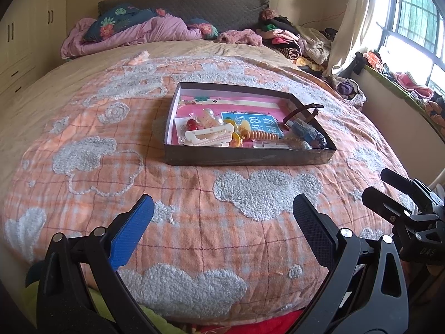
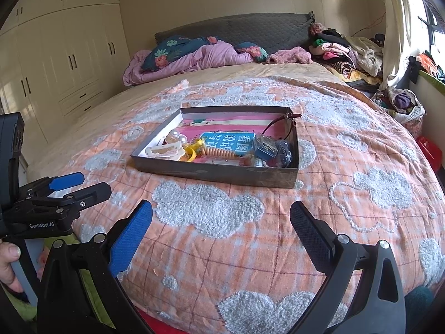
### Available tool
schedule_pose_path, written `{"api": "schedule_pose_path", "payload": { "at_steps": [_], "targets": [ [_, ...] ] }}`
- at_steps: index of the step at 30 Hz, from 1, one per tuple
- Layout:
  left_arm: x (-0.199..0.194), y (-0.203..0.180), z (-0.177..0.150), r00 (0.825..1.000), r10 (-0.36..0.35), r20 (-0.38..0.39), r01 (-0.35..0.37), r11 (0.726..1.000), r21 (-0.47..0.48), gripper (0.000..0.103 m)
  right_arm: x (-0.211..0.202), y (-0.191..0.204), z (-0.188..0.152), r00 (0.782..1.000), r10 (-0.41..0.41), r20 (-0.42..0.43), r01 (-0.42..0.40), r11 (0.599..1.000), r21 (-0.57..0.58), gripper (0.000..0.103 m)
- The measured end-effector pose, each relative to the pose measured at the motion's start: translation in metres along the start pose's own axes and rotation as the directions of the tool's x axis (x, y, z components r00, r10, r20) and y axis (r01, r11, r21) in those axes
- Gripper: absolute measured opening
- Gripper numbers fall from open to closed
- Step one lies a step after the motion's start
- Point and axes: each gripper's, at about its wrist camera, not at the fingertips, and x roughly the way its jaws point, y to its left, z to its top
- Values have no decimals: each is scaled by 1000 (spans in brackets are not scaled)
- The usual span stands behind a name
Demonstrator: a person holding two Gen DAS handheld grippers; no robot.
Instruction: Organize jewelry
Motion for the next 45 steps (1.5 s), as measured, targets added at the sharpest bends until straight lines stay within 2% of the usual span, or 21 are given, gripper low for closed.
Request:
{"api": "schedule_pose_path", "payload": {
  "at_steps": [30, 45],
  "targets": [
    [-5, 2, 3, 1000, 8, 8, -8, 1000, 3, 94, -3, 1, 0, 1000, -4, 8, 4, 1000, -2, 99],
    [6, 5, -1, 1000, 15, -25, -15, 1000, -4, 94, -1, -14, 2, 999, -38, 7, 38, 999, 14, 99]
  ]
}}
